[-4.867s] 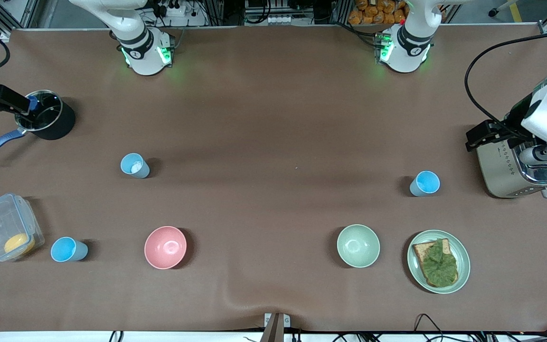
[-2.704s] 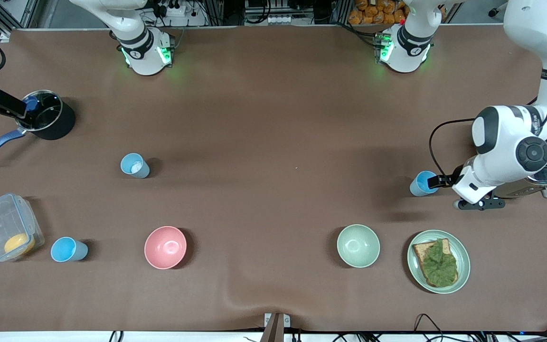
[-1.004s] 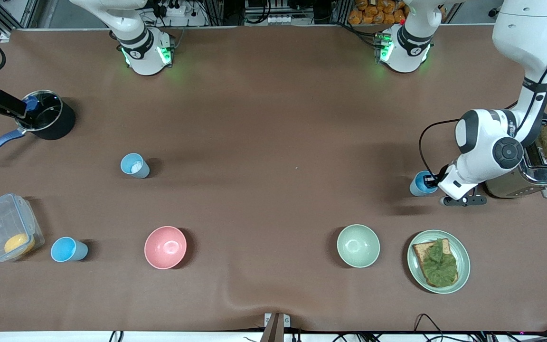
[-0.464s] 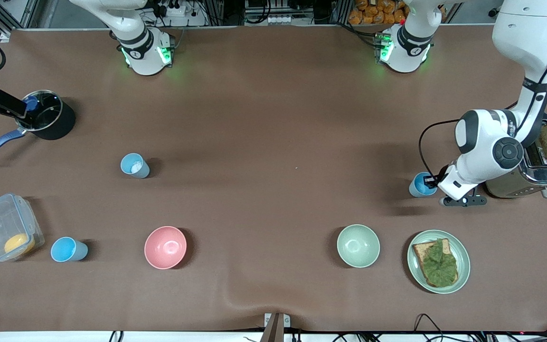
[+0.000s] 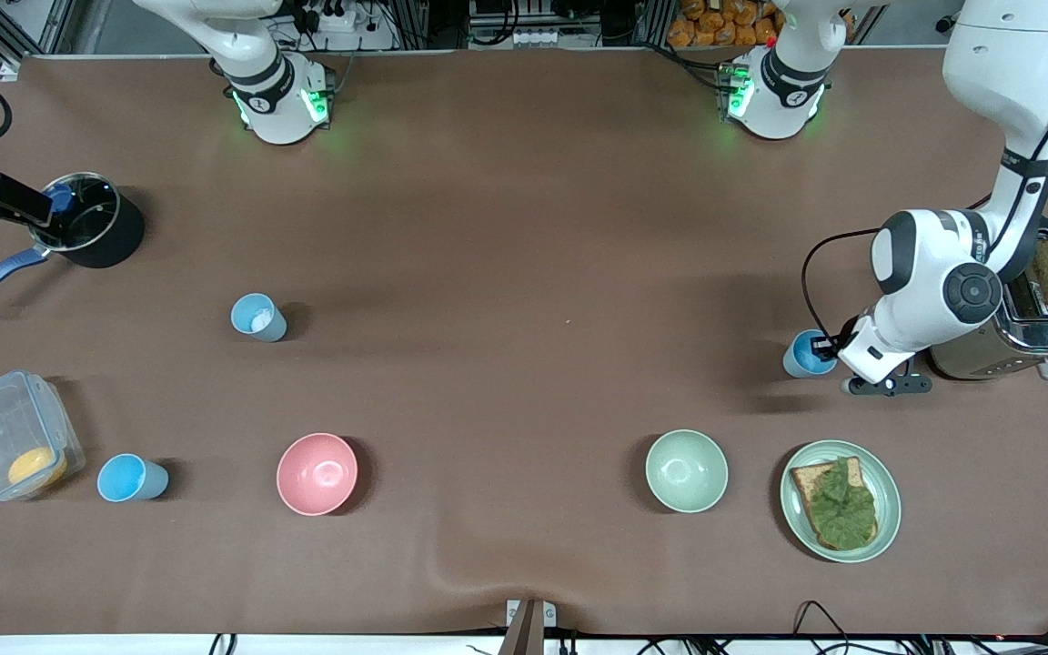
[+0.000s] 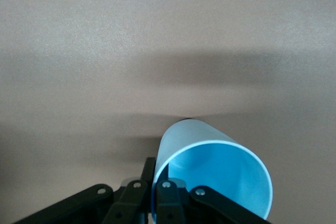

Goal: Stack blue cups with both arms
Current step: 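Reach the right gripper to the blue cup by the saucepan and grasp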

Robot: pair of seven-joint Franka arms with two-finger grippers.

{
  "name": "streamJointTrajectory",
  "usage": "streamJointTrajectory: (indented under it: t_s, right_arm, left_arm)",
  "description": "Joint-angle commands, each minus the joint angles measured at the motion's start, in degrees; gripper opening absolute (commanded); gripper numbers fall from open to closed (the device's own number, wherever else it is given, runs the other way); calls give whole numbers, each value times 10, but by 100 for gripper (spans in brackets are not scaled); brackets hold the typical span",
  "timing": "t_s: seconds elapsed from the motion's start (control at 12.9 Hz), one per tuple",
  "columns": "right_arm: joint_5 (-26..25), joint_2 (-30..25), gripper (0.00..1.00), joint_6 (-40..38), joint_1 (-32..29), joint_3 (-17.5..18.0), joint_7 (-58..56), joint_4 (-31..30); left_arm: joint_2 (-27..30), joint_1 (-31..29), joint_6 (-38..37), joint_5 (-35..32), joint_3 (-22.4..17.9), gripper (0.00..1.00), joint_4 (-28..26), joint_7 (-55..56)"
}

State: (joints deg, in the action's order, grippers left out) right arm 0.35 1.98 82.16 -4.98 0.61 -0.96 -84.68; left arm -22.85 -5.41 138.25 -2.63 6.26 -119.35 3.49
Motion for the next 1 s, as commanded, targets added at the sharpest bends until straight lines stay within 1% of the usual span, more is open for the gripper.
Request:
streamJointTrajectory:
  t_s: [0.0, 0.08, 0.39, 0.54, 0.62, 0.7, 0.85, 0.93]
  right_arm:
    - [10, 14, 100, -5, -46, 9, -3, 4]
    - [12, 18, 100, -6, -43, 10, -3, 4]
    - [12, 92, 100, 17, -25, 11, -5, 3]
    - [12, 102, 100, 51, -22, 11, -5, -27]
    - [13, 116, 100, 68, -18, 12, -5, -31]
    - [14, 123, 100, 89, -13, 12, -5, -48]
    - [17, 110, 100, 175, -6, 13, -5, -135]
    - [16, 101, 100, 209, 0, 13, -6, -168]
  left_arm:
    - [5, -1, 2, -9, 2, 0, -1, -6]
    - [5, 0, 2, -9, 2, 0, -1, -6]
    - [5, -3, 2, -9, 2, 0, 0, -7]
    - [5, 0, 2, -9, 2, 0, 1, -7]
    - [5, -3, 2, -9, 2, 0, 1, -7]
    - [5, 0, 2, -9, 2, 0, 1, -7]
    - [5, -1, 2, -9, 2, 0, 3, -7]
    - [5, 0, 2, -9, 2, 0, 3, -7]
